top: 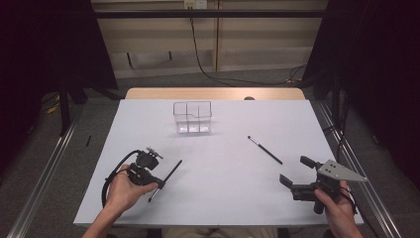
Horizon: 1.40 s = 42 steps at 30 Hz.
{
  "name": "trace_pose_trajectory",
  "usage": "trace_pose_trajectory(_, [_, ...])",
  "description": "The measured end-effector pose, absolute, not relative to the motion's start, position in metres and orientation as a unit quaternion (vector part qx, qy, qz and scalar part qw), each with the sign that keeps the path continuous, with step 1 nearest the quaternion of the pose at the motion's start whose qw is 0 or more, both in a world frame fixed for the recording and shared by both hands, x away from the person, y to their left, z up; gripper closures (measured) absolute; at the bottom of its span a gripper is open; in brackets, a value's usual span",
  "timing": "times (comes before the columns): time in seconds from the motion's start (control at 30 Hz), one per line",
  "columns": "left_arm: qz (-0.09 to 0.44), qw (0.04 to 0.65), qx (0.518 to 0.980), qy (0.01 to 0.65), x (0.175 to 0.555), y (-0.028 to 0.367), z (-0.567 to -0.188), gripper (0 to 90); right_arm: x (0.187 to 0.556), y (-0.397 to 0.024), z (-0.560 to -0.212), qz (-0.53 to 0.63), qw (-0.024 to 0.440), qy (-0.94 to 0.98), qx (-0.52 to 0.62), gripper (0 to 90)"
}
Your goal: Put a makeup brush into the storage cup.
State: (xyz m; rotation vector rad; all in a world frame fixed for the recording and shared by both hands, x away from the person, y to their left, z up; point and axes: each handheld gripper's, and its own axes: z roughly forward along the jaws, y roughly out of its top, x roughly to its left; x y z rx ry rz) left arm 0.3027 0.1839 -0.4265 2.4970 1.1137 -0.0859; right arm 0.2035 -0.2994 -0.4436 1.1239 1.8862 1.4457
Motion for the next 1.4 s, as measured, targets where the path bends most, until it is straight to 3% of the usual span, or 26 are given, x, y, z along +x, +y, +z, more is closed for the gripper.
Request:
trace_pose_trajectory(0.7, [0.013,0.349,0.863,0.365,0.296,0.200,-0.409,84.3,0.204,-0.300,-0.444,0.530,0.257,0.693,0.416,0.0])
trace_pose_trajectory(1.17, [0.064,0.481,0.804,0.344,0.281,0.216,-0.400,84.3,0.203,-0.300,-0.444,0.530,0.257,0.692,0.417,0.0])
trace_pose_trajectory(1.4, [0.076,0.519,0.782,0.336,0.277,0.218,-0.399,84.3,0.203,-0.300,-0.443,0.532,0.258,0.691,0.416,0.0])
